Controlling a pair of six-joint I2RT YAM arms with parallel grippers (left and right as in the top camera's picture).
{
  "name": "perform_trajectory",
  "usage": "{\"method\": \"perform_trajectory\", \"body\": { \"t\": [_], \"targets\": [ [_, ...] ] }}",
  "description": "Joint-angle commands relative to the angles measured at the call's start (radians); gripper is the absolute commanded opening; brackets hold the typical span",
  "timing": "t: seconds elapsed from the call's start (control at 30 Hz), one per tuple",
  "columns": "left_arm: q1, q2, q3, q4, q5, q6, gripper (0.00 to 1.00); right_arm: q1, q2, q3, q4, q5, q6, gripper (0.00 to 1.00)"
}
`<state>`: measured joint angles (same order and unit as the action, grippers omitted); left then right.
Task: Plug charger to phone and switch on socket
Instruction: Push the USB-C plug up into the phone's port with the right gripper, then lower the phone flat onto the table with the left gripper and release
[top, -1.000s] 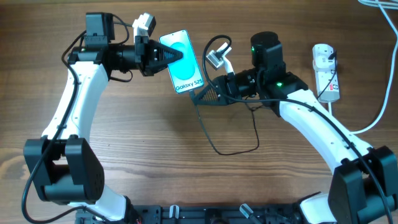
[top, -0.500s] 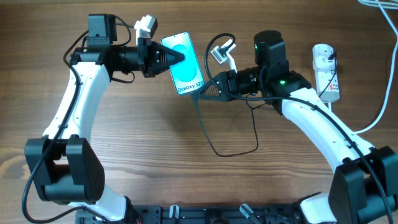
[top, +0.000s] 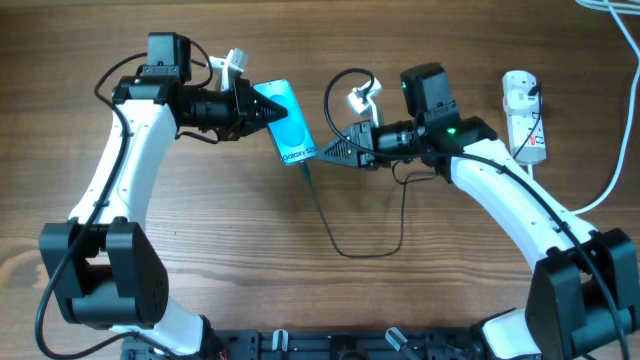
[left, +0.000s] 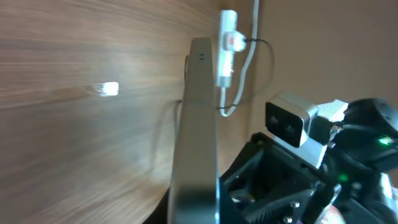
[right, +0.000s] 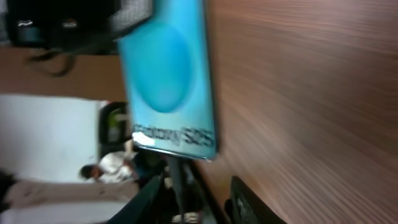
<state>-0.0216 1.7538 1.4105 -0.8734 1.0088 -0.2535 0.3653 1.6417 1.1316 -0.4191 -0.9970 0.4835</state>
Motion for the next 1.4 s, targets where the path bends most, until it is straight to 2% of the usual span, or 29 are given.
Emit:
{"method": "perform_trajectory", "body": {
  "t": [0.0, 0.07, 0.3, 0.53, 0.7, 1.03, 1.13, 1.27, 1.37],
  "targets": [
    [-0.009, -0.005, -0.004, -0.015, -0.156, 0.041, 0.04, -0.002, -0.011, 0.021, -0.052, 0.227, -0.039, 0.35],
    [-0.031, -0.004, -0.005, -0.037, -0.252, 0.042, 0.04, -0.002, -0.011, 0.021, -0.090, 0.306, -0.039, 0.36],
    [-0.109, 0.084, -0.005, -0.001, -0.353, 0.041, 0.04, -0.002, -0.011, 0.021, -0.113, 0.354, -0.039, 0.36],
    [-0.114, 0.276, -0.005, 0.057, -0.357, 0.041, 0.04, -0.002, -0.011, 0.021, -0.145, 0.380, -0.039, 0.36],
    [-0.114, 0.324, -0.005, 0.120, -0.417, 0.041, 0.04, -0.002, -0.011, 0.021, -0.156, 0.390, -0.039, 0.36],
    [-0.114, 0.401, -0.005, 0.149, -0.420, 0.040, 0.04, -0.002, -0.011, 0.021, -0.171, 0.403, -0.039, 0.36],
    [-0.114, 0.402, -0.005, 0.148, -0.420, 0.037, 0.07, -0.002, -0.011, 0.021, -0.171, 0.406, -0.039, 0.36],
    [-0.114, 0.402, -0.005, 0.145, -0.420, 0.037, 0.16, -0.002, -0.011, 0.021, -0.178, 0.422, -0.040, 0.36],
    [-0.114, 0.402, -0.005, 0.145, -0.420, 0.037, 0.17, -0.002, -0.011, 0.021, -0.182, 0.422, -0.040, 0.36]
  ]
}}
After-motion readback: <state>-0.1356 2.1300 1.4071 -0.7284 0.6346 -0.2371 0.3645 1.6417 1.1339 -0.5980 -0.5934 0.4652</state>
